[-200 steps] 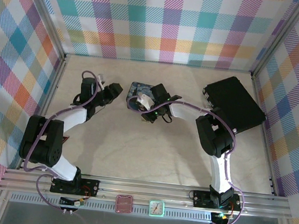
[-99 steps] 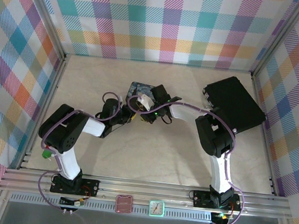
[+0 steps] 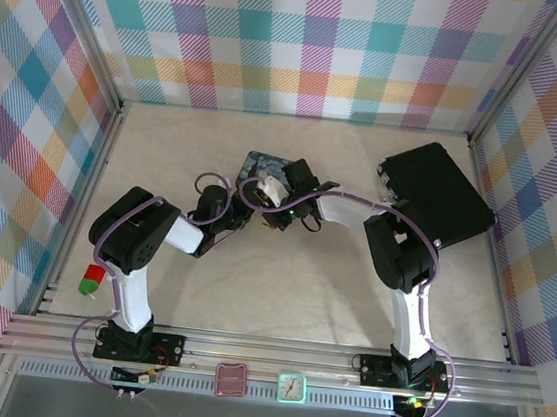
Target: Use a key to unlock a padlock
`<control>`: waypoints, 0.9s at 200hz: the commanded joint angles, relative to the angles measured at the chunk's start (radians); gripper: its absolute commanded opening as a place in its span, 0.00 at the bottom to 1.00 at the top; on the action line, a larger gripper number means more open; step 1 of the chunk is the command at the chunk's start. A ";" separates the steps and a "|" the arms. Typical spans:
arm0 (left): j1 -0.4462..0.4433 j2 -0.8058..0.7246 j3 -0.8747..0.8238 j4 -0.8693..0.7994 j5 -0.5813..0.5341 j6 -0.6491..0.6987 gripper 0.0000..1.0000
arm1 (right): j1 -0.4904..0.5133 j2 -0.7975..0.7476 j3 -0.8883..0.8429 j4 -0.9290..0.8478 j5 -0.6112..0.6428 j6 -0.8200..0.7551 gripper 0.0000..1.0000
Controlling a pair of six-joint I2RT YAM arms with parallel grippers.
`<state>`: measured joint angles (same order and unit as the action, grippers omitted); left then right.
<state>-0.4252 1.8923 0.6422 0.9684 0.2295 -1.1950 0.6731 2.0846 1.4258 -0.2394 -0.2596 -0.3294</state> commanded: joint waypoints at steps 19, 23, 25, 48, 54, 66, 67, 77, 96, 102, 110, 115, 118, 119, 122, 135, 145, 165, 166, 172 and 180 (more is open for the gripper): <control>-0.019 0.019 0.001 0.033 -0.010 -0.006 0.12 | 0.011 -0.029 -0.007 0.039 -0.056 0.001 0.00; -0.020 0.020 0.002 0.033 -0.008 -0.005 0.11 | 0.011 -0.029 -0.007 0.040 -0.056 0.002 0.00; -0.020 0.021 0.002 0.033 -0.006 -0.005 0.10 | 0.011 -0.030 -0.007 0.041 -0.056 0.003 0.00; -0.020 0.024 0.002 0.037 -0.003 -0.003 0.03 | 0.011 -0.036 -0.005 0.037 -0.050 0.010 0.00; -0.020 0.024 0.000 0.036 -0.005 0.000 0.00 | 0.011 -0.039 -0.005 0.035 -0.047 0.016 0.00; -0.017 0.021 -0.003 0.031 -0.010 0.007 0.00 | 0.011 -0.051 0.000 0.015 -0.037 0.032 0.12; -0.017 0.021 -0.004 0.030 -0.011 0.007 0.00 | 0.011 -0.052 0.000 0.012 -0.036 0.035 0.13; -0.015 0.019 -0.007 0.022 -0.018 0.013 0.00 | 0.011 -0.068 0.002 -0.016 -0.026 0.061 0.26; -0.009 0.031 -0.010 0.035 -0.022 0.011 0.00 | 0.011 -0.126 -0.030 -0.049 -0.013 0.136 0.36; -0.009 0.034 -0.009 0.042 -0.024 0.008 0.00 | 0.011 -0.150 -0.050 -0.051 -0.010 0.166 0.41; -0.007 0.036 -0.009 0.050 -0.025 0.006 0.00 | 0.011 -0.188 -0.081 -0.048 -0.007 0.209 0.45; -0.007 0.037 -0.007 0.052 -0.026 0.005 0.00 | 0.011 -0.212 -0.101 -0.044 -0.014 0.223 0.46; -0.007 0.037 -0.007 0.053 -0.028 0.006 0.00 | 0.011 -0.228 -0.114 -0.040 -0.017 0.260 0.47; -0.008 0.037 -0.008 0.053 -0.027 0.006 0.00 | 0.011 -0.233 -0.119 -0.037 -0.018 0.268 0.47; -0.008 0.036 -0.007 0.052 -0.027 0.007 0.00 | 0.011 -0.248 -0.131 -0.031 -0.017 0.285 0.48; -0.007 0.033 -0.007 0.052 -0.029 0.009 0.00 | 0.008 -0.310 -0.172 -0.009 0.010 0.365 0.53; -0.008 0.029 -0.007 0.049 -0.029 0.013 0.00 | 0.002 -0.342 -0.183 -0.009 0.058 0.427 0.59; -0.008 0.022 -0.007 0.038 -0.032 0.021 0.00 | -0.027 -0.365 -0.147 -0.042 0.215 0.614 0.67; -0.009 0.022 -0.006 0.038 -0.032 0.021 0.00 | -0.030 -0.364 -0.142 -0.047 0.224 0.624 0.67; -0.008 0.022 -0.007 0.038 -0.031 0.022 0.00 | -0.046 -0.350 -0.105 -0.087 0.264 0.683 0.67; -0.009 0.023 -0.007 0.039 -0.032 0.021 0.00 | -0.066 -0.321 -0.050 -0.138 0.298 0.735 0.67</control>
<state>-0.4335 1.9049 0.6422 1.0016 0.2146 -1.1881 0.6613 1.7248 1.2720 -0.2737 -0.1368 0.1345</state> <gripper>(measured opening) 0.060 0.671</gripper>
